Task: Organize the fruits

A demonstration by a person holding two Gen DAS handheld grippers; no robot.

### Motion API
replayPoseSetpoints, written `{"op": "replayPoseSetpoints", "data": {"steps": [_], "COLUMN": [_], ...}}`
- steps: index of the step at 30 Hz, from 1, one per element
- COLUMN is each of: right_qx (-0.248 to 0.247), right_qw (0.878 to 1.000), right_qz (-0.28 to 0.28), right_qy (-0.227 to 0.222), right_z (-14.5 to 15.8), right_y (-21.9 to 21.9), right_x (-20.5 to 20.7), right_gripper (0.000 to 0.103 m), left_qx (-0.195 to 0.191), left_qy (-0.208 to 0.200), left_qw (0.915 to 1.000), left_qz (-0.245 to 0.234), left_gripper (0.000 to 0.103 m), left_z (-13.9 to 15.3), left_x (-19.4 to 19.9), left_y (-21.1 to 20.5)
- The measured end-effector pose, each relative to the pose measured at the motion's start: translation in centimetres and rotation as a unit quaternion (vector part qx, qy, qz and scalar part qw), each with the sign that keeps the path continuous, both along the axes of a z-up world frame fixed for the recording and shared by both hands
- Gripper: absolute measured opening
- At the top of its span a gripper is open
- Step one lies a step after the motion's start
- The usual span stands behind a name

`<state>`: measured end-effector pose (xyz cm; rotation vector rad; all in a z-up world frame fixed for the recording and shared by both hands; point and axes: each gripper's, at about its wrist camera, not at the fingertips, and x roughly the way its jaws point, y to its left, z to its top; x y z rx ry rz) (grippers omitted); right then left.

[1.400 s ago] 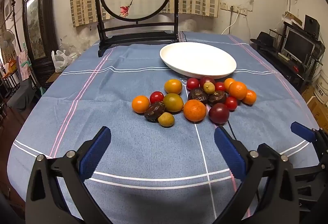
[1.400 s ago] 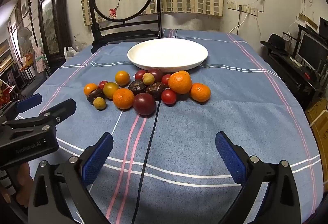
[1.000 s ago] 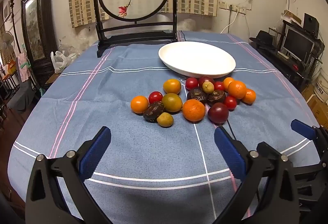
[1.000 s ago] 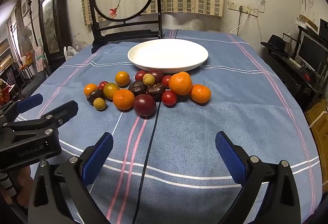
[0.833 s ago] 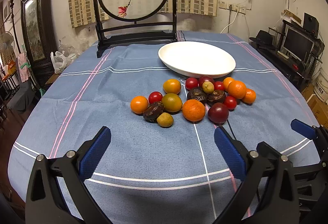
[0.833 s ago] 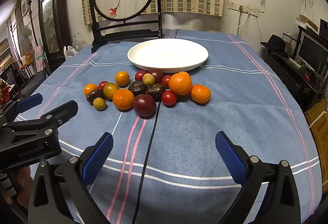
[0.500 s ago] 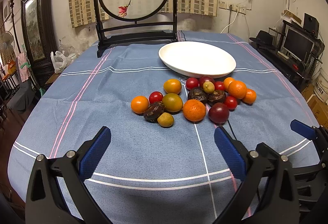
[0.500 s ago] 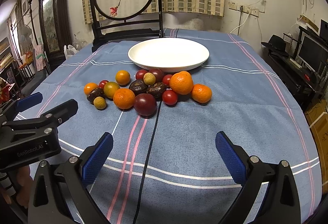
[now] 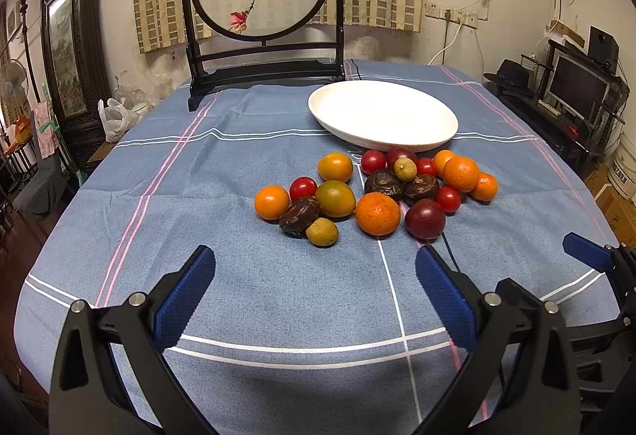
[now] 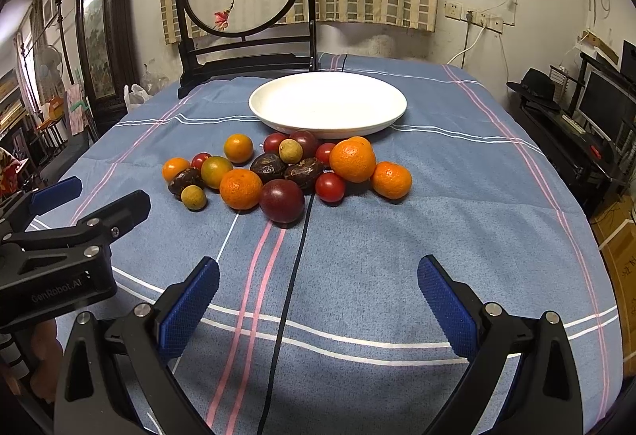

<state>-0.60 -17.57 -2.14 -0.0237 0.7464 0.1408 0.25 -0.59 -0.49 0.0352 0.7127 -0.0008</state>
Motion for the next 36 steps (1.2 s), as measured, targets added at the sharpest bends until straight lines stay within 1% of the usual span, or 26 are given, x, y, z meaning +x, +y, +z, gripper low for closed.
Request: {"op": "replayPoseSetpoints", "data": {"steps": [36], "right_qx": [-0.009], "right_qw": [1.0], "right_qz": [0.004], "right_qy": [-0.001], "right_z": [-0.32], "right_y": [0.4], "right_x": [-0.55], "right_gripper": [0.1], "left_qx": [0.0], "left_qy": [0.001], "left_qw": [1.0], "left_qz": [-0.001], "left_gripper": [0.099], "left_z": [0.12], "left_x": [-0.17], "left_y": [0.23]}}
